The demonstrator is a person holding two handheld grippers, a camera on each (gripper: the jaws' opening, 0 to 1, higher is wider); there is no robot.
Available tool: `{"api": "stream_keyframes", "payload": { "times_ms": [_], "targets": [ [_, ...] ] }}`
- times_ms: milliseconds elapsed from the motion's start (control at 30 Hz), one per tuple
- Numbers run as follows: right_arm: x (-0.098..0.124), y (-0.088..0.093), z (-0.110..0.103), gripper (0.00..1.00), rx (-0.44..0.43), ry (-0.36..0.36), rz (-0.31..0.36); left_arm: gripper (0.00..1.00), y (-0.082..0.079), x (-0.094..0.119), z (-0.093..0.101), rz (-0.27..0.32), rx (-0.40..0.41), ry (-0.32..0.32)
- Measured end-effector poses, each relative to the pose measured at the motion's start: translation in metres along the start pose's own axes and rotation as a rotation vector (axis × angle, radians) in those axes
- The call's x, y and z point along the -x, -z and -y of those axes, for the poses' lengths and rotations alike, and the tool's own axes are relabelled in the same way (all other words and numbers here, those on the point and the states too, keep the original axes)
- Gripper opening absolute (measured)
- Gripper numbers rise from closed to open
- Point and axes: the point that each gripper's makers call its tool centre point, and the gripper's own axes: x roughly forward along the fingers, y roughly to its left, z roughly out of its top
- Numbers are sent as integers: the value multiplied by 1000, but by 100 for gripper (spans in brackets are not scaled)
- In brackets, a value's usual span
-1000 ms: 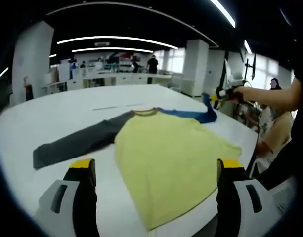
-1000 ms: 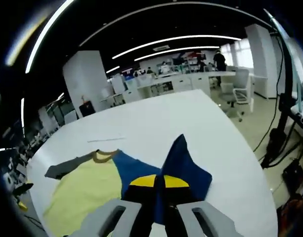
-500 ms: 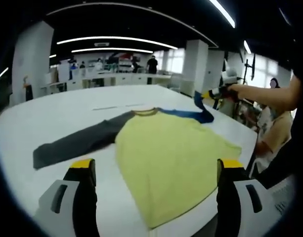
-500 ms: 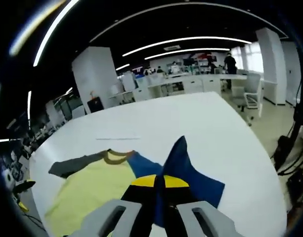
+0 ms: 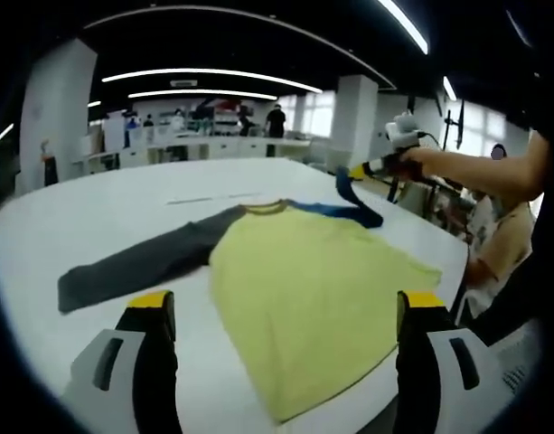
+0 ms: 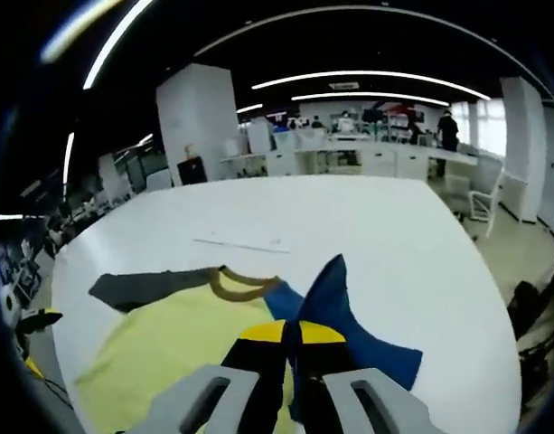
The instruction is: Fold the garment on the visible template until the final outline fits inside the template.
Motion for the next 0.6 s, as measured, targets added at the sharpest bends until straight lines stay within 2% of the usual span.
{"api": "stream_keyframes", "payload": {
  "times_ms": [600],
  "targets": [
    [-42,-17,-63,0,58,-118,-16,99,6,0,-1,-10,7,10]
  ]
}}
